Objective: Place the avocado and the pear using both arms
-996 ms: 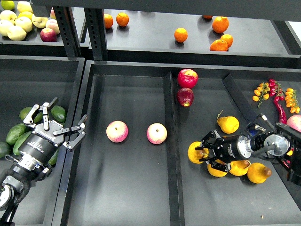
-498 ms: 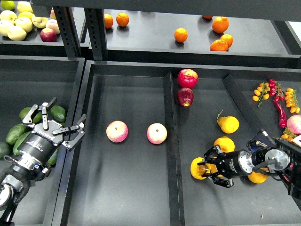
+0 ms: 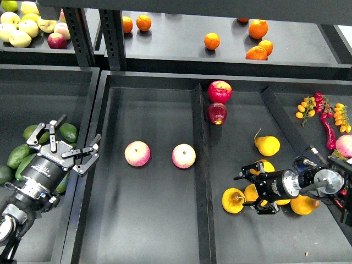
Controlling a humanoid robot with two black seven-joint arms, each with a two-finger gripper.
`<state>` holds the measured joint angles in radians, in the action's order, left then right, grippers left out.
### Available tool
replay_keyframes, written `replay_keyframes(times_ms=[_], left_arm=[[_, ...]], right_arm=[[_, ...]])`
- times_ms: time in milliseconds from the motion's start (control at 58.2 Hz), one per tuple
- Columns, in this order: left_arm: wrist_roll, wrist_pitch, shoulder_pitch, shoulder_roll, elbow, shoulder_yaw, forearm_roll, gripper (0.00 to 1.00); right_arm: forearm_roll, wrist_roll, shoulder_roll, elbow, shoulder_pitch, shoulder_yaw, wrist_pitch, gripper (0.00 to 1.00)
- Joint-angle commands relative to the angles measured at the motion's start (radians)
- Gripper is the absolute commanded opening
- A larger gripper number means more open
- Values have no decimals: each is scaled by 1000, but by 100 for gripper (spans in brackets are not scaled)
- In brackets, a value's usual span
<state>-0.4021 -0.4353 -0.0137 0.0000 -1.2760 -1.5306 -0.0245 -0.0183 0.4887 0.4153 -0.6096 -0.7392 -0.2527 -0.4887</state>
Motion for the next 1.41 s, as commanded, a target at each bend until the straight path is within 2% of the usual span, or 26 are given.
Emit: replay_keyframes(times_ms=[0, 292, 447, 550, 567, 618, 893, 1082, 1116, 1168, 1219, 1254, 1305, 1391], left_arm=[[-1, 3, 0, 0, -9, 1, 0, 99], [0, 1, 1, 0, -28, 0, 0, 99], [0, 1, 1, 0, -29, 0, 0, 99], [0, 3, 1, 0, -29, 1, 0, 99], [0, 4, 1, 0, -34, 3, 0, 99], [0, 12, 1, 0, -42, 3, 0, 99], [2, 29, 1, 0, -78, 1, 0, 99], [11, 29, 1, 0, -88, 1, 0, 99], [17, 29, 0, 0, -91, 1, 0, 99], [29, 29, 0, 0, -94, 1, 0, 99], [37, 29, 0, 0, -95, 1, 0, 99], [42, 29, 0, 0, -100, 1, 0, 99], [49, 29, 0, 0, -101, 1, 0, 99], [57, 29, 0, 0, -105, 1, 0, 99]], right_arm=[[6, 0, 33, -4, 1, -40, 0, 99], [21, 0, 46, 7, 4, -321, 0, 99], [61, 0, 17, 8, 14, -505, 0, 99], [95, 0, -52, 16, 24, -646, 0, 99], [97, 0, -93, 13, 44, -739, 0, 99], [97, 0, -145, 8, 70, -827, 0, 99], [97, 0, -415, -52, 172, -1166, 0, 99], [95, 0, -415, -105, 212, -1278, 0, 99], [95, -30, -415, -111, 221, -1284, 0, 99], [97, -157, -415, -130, 236, -1284, 0, 99], [95, -242, -415, -145, 250, -1281, 0, 99], [95, -318, -415, -168, 264, -1266, 0, 99], [87, -378, -415, -199, 280, -1255, 0, 99], [77, -392, -415, -228, 310, -1199, 0, 99]])
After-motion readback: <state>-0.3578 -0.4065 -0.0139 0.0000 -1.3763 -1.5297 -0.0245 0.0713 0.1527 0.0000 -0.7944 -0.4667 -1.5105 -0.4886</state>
